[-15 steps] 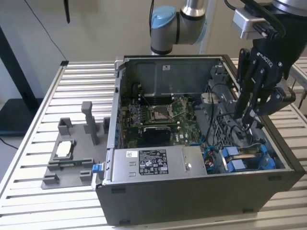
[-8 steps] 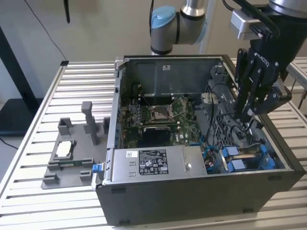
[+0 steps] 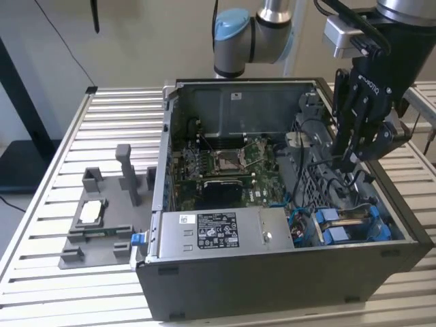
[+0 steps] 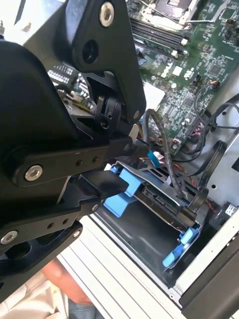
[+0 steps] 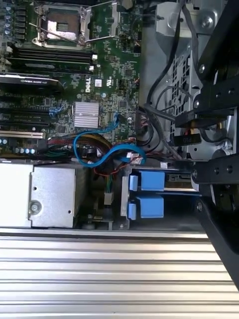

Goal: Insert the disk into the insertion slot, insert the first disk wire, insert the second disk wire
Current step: 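Insert the first disk wire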

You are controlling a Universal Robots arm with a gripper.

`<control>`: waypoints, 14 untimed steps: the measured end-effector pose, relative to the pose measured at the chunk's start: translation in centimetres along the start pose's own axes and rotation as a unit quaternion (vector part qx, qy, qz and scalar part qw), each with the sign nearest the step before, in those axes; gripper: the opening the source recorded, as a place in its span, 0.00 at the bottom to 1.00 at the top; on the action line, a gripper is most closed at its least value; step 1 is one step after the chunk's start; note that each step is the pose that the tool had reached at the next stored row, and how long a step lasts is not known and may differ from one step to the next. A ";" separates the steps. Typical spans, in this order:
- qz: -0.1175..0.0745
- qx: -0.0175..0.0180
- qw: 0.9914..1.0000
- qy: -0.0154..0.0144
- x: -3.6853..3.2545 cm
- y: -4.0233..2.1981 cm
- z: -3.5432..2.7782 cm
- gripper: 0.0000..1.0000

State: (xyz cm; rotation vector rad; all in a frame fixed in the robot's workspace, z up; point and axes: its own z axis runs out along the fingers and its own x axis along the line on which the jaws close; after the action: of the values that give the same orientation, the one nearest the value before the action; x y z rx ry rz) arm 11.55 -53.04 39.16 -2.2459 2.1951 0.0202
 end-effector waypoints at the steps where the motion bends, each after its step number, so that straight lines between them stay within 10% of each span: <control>1: 0.000 0.001 1.000 0.000 -0.10 0.02 0.04 0.40; 14: 0.000 0.001 1.000 0.000 -0.22 0.28 0.17 0.40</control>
State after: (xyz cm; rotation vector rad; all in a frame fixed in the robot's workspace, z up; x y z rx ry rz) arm 11.26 -52.83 38.99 -2.2449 2.1934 0.0169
